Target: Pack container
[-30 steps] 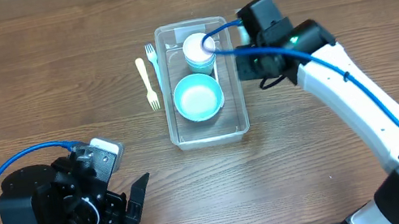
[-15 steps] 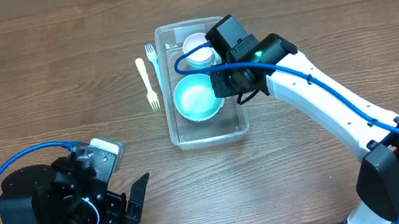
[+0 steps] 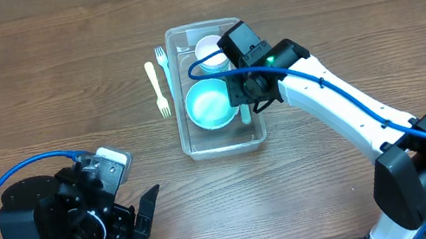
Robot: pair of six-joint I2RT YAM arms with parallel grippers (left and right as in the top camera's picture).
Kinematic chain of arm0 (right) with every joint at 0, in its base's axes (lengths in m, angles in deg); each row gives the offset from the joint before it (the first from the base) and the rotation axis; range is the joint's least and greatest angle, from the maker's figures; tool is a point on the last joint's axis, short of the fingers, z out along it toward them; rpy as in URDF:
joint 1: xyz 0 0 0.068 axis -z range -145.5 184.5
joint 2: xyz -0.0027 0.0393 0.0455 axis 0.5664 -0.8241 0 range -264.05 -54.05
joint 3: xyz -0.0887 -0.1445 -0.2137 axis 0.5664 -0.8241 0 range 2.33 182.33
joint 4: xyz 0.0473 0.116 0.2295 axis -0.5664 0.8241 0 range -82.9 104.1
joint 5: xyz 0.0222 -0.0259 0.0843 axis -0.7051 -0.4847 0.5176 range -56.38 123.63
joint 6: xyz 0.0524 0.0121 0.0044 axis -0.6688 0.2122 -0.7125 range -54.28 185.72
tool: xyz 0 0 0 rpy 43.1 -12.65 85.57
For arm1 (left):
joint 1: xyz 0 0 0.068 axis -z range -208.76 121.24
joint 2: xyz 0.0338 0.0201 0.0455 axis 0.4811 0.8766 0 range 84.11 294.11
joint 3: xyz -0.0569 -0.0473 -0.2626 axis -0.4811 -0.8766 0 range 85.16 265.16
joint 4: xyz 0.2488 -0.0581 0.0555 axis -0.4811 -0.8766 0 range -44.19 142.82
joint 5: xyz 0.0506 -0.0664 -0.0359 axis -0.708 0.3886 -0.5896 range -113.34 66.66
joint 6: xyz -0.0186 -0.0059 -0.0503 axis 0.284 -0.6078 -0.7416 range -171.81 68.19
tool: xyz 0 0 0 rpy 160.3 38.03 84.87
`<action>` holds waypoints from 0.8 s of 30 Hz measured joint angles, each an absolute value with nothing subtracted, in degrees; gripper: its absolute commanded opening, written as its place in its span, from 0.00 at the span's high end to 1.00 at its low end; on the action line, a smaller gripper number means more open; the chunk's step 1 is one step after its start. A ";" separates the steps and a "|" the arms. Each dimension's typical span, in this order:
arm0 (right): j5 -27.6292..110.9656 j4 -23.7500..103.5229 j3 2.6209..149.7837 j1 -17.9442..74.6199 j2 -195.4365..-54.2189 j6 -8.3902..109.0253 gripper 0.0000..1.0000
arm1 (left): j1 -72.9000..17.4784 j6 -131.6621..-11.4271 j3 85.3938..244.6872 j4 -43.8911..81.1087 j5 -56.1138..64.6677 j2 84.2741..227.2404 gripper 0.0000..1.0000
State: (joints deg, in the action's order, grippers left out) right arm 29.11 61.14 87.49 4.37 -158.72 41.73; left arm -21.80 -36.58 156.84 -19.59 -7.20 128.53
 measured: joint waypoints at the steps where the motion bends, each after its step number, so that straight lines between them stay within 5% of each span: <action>1: 29.09 62.02 87.51 4.37 -158.72 41.75 0.46 | -21.80 -36.61 156.84 -19.59 -7.20 128.53 0.00; 13: 32.91 82.52 91.27 4.39 -136.93 47.39 0.40 | -21.80 -36.58 156.84 -19.61 -7.18 128.53 0.00; 15: 33.66 85.21 91.29 4.37 -134.54 48.24 0.31 | -21.80 -36.58 156.84 -19.59 -7.20 128.53 0.00; 16: 33.77 85.69 91.10 4.37 -133.38 48.72 0.00 | -21.80 -36.61 156.84 -19.61 -7.20 128.53 0.00; 24: 33.66 90.21 90.33 4.37 -130.19 49.44 0.00 | -21.80 -36.61 156.84 -19.59 -7.20 128.53 0.00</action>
